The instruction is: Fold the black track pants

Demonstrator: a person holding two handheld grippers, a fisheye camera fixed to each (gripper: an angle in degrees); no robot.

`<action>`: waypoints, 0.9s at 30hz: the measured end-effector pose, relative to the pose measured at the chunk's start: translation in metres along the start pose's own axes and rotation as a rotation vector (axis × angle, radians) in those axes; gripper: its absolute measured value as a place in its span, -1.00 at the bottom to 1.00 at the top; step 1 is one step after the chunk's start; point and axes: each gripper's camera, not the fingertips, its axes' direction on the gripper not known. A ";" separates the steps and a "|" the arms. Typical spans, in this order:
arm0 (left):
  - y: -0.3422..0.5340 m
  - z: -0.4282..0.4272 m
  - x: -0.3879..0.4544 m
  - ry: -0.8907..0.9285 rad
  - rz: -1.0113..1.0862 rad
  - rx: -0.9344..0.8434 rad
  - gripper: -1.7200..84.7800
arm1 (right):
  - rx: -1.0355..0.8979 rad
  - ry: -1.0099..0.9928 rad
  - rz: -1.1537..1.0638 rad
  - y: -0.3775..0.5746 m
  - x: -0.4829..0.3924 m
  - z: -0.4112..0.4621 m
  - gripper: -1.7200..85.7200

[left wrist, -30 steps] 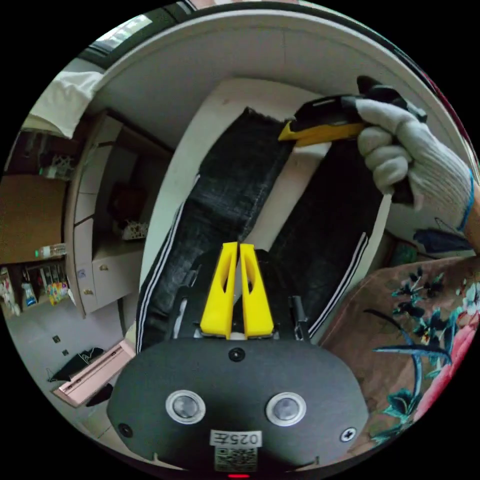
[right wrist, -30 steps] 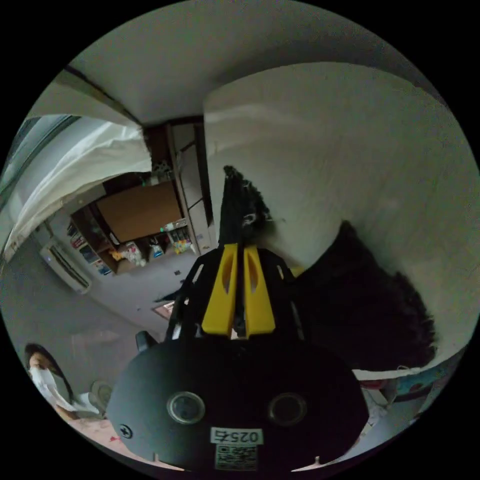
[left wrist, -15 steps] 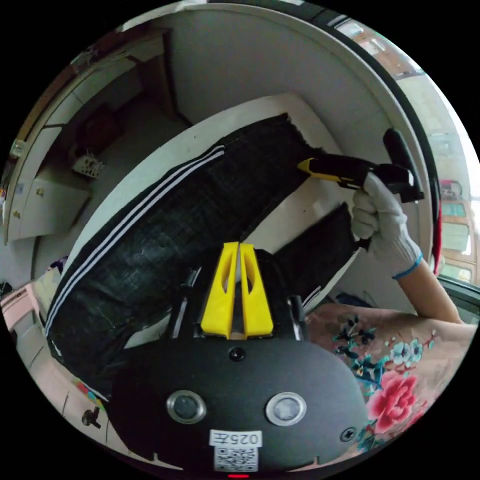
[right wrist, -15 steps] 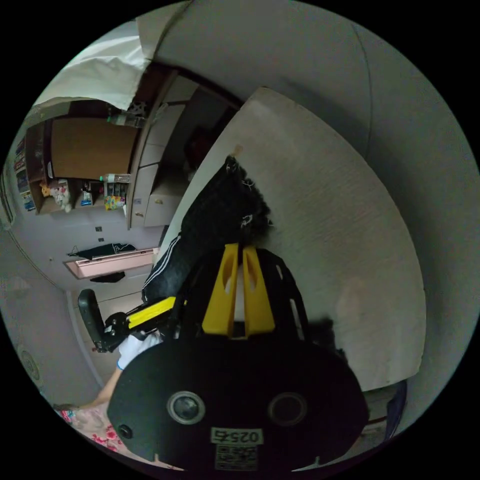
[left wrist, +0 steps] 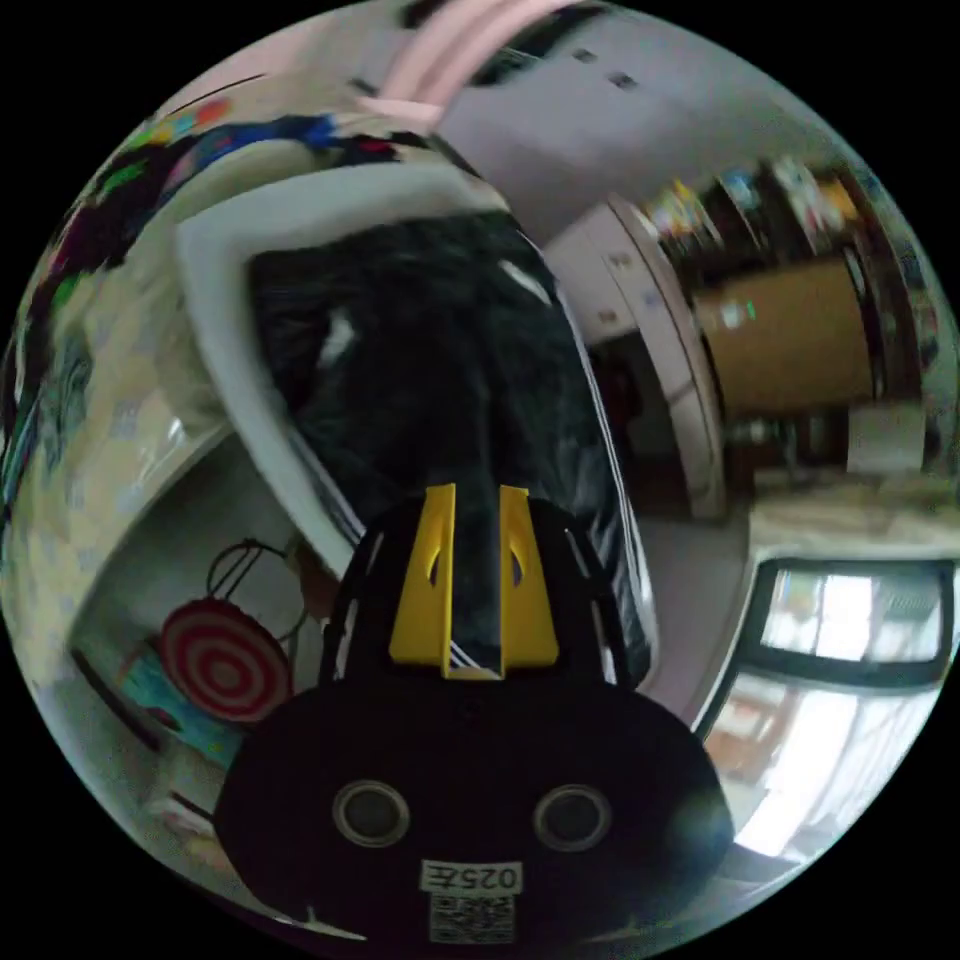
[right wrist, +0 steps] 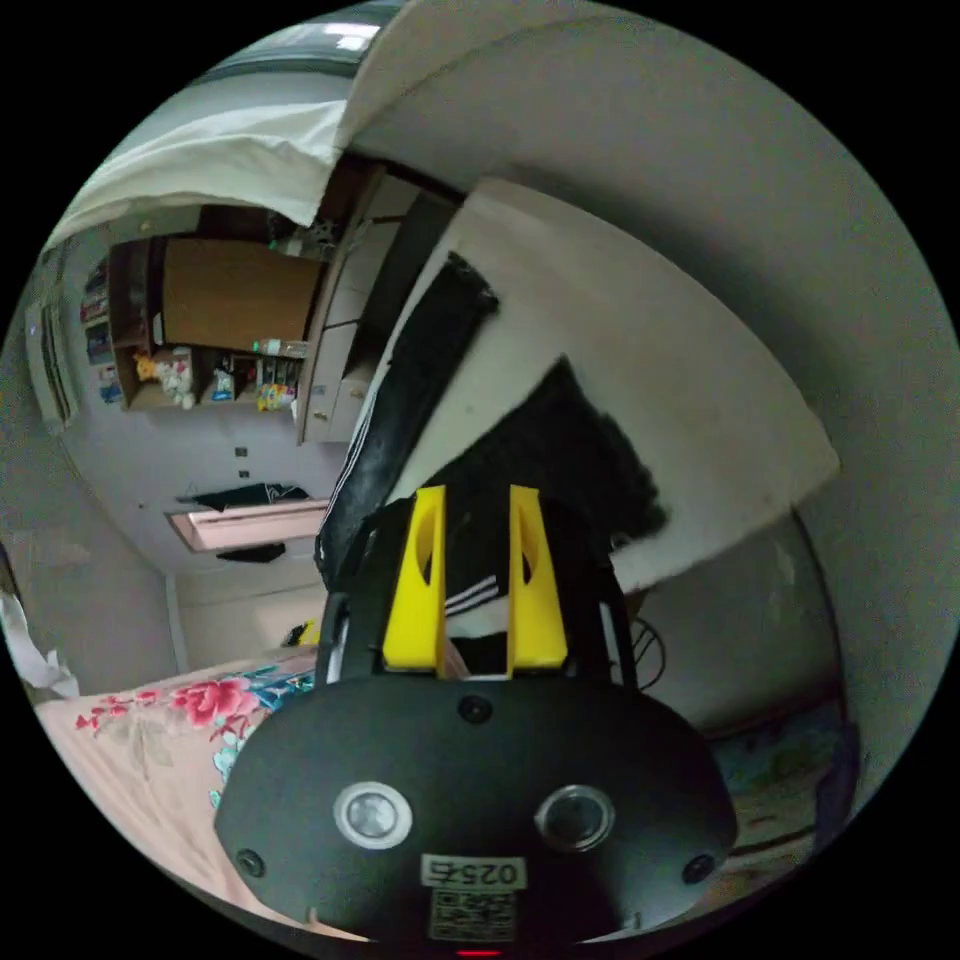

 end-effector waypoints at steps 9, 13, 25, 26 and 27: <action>-0.048 -0.063 -0.087 0.217 -0.359 0.060 -0.88 | 0.114 -0.118 0.267 0.076 0.039 0.046 -0.76; -0.065 -0.079 -0.091 0.145 -0.354 -0.015 -0.87 | 0.124 -0.169 0.313 0.097 0.043 0.081 -0.76; -0.081 -0.135 -0.064 0.159 -0.161 -0.160 -0.90 | 0.257 -0.254 0.399 0.136 0.049 0.107 -0.75; -0.080 -0.138 -0.063 0.163 -0.160 -0.163 -0.90 | 0.275 -0.264 0.408 0.137 0.051 0.105 -0.75; -0.077 -0.143 -0.062 0.175 -0.161 -0.165 -0.92 | 0.317 -0.284 0.426 0.138 0.053 0.100 -0.75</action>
